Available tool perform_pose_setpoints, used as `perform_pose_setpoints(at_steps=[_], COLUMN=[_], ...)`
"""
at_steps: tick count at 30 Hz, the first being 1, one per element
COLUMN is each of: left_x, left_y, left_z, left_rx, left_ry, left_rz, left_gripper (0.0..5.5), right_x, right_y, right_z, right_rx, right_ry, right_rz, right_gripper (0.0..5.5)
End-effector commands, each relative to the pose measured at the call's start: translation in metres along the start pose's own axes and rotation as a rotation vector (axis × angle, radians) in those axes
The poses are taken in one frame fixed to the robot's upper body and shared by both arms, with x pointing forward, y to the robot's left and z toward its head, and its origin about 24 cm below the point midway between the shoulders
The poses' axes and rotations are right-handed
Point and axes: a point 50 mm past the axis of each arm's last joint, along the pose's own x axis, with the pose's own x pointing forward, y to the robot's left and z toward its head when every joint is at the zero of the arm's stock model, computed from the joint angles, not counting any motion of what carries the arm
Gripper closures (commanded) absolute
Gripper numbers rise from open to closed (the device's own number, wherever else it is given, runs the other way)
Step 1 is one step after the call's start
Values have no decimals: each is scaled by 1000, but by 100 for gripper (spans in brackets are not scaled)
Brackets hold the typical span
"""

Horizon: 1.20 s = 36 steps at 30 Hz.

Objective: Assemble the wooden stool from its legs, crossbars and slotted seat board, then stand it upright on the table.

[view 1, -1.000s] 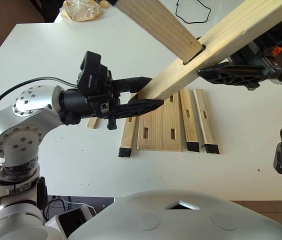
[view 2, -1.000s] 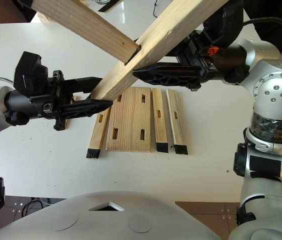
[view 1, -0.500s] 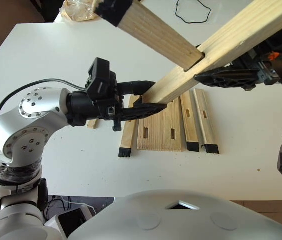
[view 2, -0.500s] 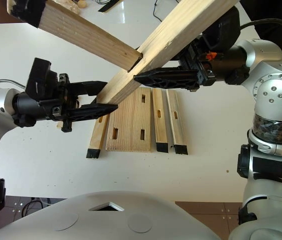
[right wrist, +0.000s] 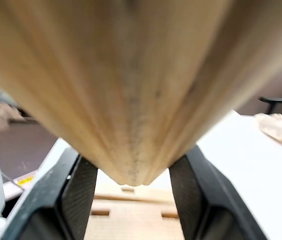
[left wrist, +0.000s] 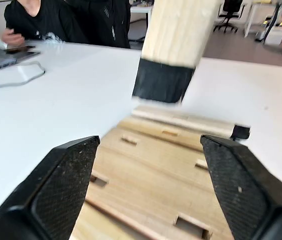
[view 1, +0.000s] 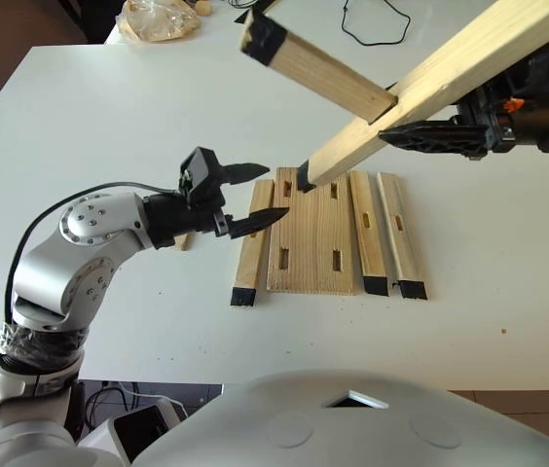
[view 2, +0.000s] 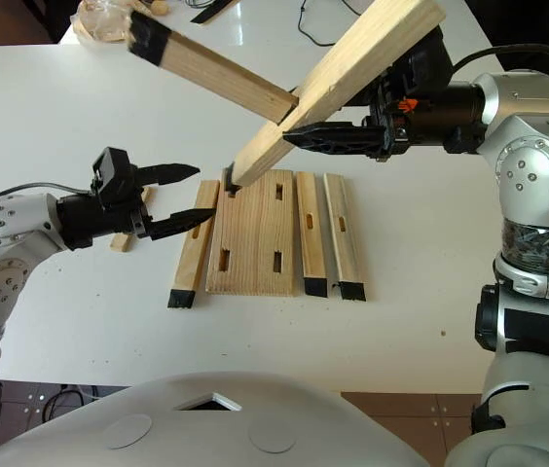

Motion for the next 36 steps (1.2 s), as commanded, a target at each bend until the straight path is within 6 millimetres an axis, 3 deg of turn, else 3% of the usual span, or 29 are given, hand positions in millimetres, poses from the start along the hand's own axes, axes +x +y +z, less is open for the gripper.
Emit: perform_pose_setpoints(at_steps=[1,5,11,21,36], left_x=[-11,-15,-13,-11,1], left_y=[2,1,-2,-8,-18], left_z=[-30,-50,-59,-63,-68], left_rx=[18,29,47,42,33], left_ry=[120,173,192,182,162], left_rz=[60,98,105,125,95], left_gripper=[176,176,176,176,176], right_x=[1,7,7,-10,4], right_y=[15,31,44,40,33], right_z=[-21,-43,-63,-74,-95], right_rx=[3,46,70,76,15], right_ry=[121,171,231,296,365], right_rz=[72,130,153,95,103], right_gripper=[348,348,348,348,348])
